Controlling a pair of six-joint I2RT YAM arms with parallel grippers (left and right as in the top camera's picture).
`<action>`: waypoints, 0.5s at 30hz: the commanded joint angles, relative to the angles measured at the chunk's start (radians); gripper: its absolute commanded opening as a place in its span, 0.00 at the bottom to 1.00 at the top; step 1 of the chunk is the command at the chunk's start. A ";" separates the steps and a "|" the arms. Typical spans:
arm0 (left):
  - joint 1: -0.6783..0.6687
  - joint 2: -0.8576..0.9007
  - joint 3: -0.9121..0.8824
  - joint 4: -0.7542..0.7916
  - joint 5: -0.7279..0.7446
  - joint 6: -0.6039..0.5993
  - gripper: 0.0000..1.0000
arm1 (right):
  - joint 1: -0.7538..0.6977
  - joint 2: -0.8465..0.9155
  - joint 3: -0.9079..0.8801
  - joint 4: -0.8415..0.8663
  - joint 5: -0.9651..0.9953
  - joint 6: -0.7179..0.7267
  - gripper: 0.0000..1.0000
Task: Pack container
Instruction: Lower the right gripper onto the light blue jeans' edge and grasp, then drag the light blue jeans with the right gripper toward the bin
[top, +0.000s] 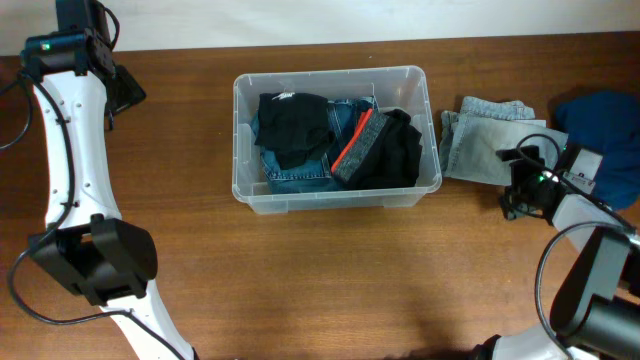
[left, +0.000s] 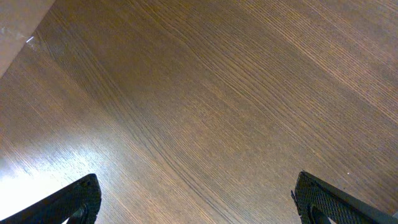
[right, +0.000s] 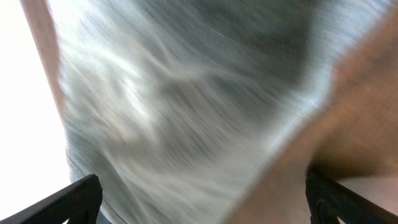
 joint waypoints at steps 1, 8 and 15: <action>0.002 0.003 0.001 -0.001 -0.006 0.000 0.99 | 0.011 0.116 -0.016 0.048 0.058 0.068 0.99; 0.002 0.003 0.001 -0.001 -0.006 0.000 1.00 | 0.011 0.195 -0.016 0.114 0.046 -0.021 1.00; 0.002 0.003 0.001 -0.001 -0.006 0.000 0.99 | 0.011 0.195 -0.016 0.124 0.044 -0.102 0.27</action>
